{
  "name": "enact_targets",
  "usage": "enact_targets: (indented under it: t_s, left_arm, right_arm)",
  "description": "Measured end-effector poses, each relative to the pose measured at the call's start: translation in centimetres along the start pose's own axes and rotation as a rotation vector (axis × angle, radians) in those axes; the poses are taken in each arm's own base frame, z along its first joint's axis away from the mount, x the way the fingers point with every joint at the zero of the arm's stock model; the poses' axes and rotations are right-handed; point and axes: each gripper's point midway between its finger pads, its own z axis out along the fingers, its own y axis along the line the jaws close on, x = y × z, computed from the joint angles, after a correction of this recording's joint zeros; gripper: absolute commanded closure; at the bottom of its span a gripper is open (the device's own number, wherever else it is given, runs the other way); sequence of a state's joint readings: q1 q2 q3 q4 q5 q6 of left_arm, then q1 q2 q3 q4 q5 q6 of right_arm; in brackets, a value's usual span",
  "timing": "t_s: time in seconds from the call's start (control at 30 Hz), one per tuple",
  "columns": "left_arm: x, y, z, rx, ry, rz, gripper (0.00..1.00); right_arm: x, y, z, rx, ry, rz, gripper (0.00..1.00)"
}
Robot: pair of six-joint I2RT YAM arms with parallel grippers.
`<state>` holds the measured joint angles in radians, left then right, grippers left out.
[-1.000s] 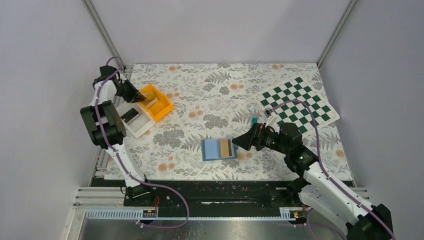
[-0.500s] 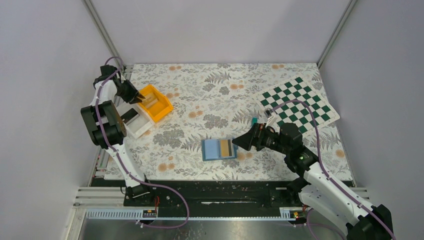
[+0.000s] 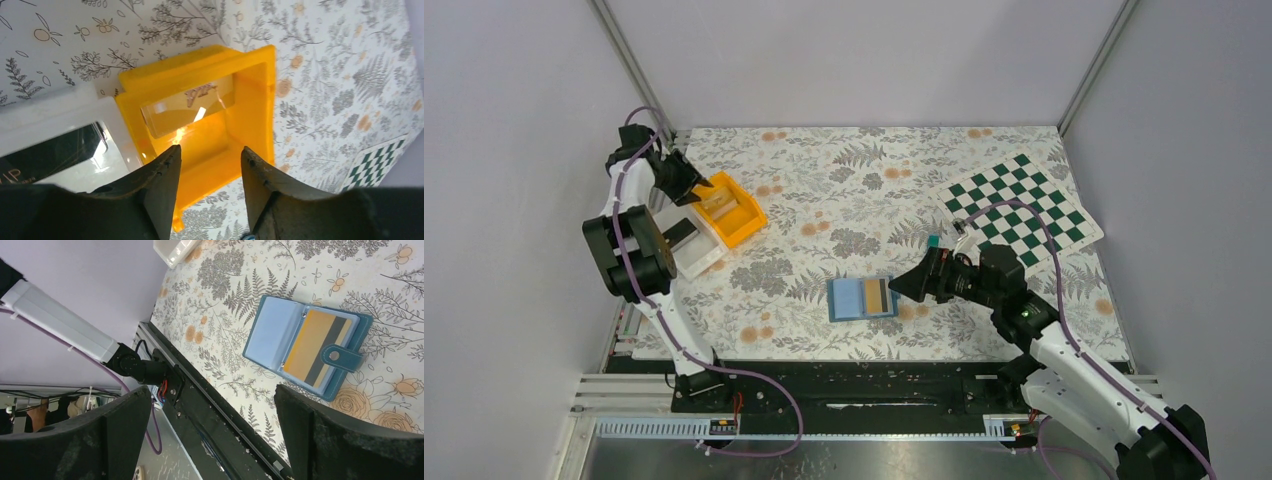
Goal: Take the credit cards out of the card holder
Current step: Place the credit card in the storage box.
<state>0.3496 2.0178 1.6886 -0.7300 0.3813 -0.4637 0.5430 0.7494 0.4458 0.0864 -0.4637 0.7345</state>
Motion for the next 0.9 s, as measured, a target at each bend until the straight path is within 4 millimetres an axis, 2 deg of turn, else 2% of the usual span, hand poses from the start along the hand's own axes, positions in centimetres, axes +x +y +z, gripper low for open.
enact_targets:
  t_s: [0.07,0.17,0.23,0.3,0.37,0.53,0.6,0.67,0.73,0.83,0.9]
  left_arm:
    - [-0.3,-1.0,-1.1,0.019,-0.022,0.009,0.4]
    - [-0.4,-3.0,-3.3,0.059,-0.067,0.035,0.35]
    - [0.1,-4.5,-5.1,0.089,-0.096,0.063,0.22]
    - [1.1,-6.1,-6.8,0.118,-0.111,0.102,0.17]
    - [2.7,-8.2,-8.5,0.16,-0.122,0.149,0.02]
    - [8.7,-11.8,-12.2,0.246,-0.113,0.273,0.01]
    - [11.4,-12.9,-13.6,0.278,-0.108,0.325,0.01]
    - [13.7,-13.4,-14.7,0.313,-0.105,0.363,0.01]
    - [16.0,-12.8,-15.4,0.347,-0.098,0.36,0.01]
    - [17.6,-10.1,-14.9,0.355,-0.089,0.278,0.01]
    - [18.8,-7.9,-13.5,0.334,-0.045,0.218,0.04]
  right_arm:
    - [0.1,-0.3,0.1,0.015,0.01,0.003,0.01]
    - [0.2,-0.9,0.0,0.056,0.02,0.006,0.01]
    - [0.2,-1.1,-0.2,0.077,0.023,0.007,0.01]
    - [0.2,-1.4,-0.2,0.099,0.023,0.009,0.01]
    - [0.4,-1.8,-0.3,0.117,0.028,0.014,0.01]
    - [0.6,-2.5,-0.5,0.155,0.032,0.023,0.01]
    - [0.7,-2.6,-0.5,0.156,0.033,0.023,0.04]
    - [0.8,-2.7,-0.4,0.159,0.039,0.027,0.07]
    - [1.0,-3.0,-0.2,0.169,0.052,0.036,0.1]
    - [1.7,-3.5,0.2,0.184,0.083,0.058,0.14]
    - [2.3,-3.6,0.7,0.189,0.108,0.065,0.17]
